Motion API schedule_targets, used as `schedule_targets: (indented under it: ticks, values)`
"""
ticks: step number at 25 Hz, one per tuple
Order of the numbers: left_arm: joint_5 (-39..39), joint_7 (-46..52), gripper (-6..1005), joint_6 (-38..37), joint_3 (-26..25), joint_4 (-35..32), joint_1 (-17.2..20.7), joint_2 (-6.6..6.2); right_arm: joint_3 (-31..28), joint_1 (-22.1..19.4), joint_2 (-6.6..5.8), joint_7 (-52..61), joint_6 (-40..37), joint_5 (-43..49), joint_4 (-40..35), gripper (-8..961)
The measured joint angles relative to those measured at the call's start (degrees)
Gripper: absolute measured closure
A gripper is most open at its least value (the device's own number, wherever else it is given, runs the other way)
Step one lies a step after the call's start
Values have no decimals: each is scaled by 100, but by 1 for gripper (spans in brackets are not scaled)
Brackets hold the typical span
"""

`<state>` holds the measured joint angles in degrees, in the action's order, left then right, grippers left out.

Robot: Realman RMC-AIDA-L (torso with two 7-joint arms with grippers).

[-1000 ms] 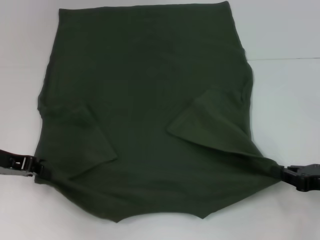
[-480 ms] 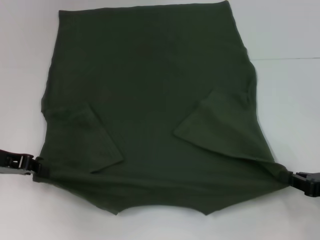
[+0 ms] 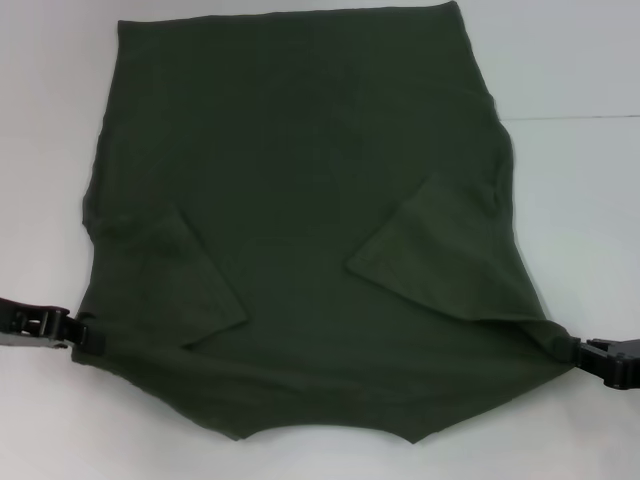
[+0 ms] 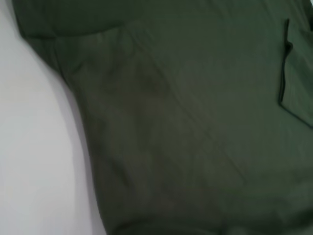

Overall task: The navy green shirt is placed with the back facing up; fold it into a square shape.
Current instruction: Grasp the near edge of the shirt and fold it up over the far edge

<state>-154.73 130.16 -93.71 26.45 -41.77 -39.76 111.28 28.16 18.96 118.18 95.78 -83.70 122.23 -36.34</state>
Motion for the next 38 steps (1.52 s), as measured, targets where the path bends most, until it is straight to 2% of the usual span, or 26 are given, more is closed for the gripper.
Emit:
schedule_targets:
  ticks: [4, 11, 16, 19, 20, 24, 32, 38]
  values:
    - [10, -6, 960, -188, -72, -13, -4, -14, -55, 18, -2, 14, -6, -43, 33, 905]
    - [15, -218, 961, -655, -303, -37, -5, -93, -107, 103, -146, -36, -9, -153, 341, 902]
    - [5, -302, 961, -862, -420, -166, 92, -149, -120, 142, -165, -37, -110, -156, 359, 900]
    - [3, -474, 961, -1044, -601, -235, 169, -186, -104, 143, -224, -47, -208, -148, 349, 899]
    - [3, -533, 961, -1100, -642, -250, 190, -191, -122, 133, -282, -105, -338, -146, 360, 899]
    - [5, -609, 961, -1146, -685, -267, 212, -194, -195, 92, -333, -248, -573, -158, 370, 897]
    - [44, -1655, 961, -1638, -1136, -333, 372, -195, -373, -7, -416, -718, -1256, -159, 349, 894]
    - [312, -2473, 961, -1975, -1215, -333, 447, -179, -497, -83, -485, -1118, -1666, -160, 365, 892]
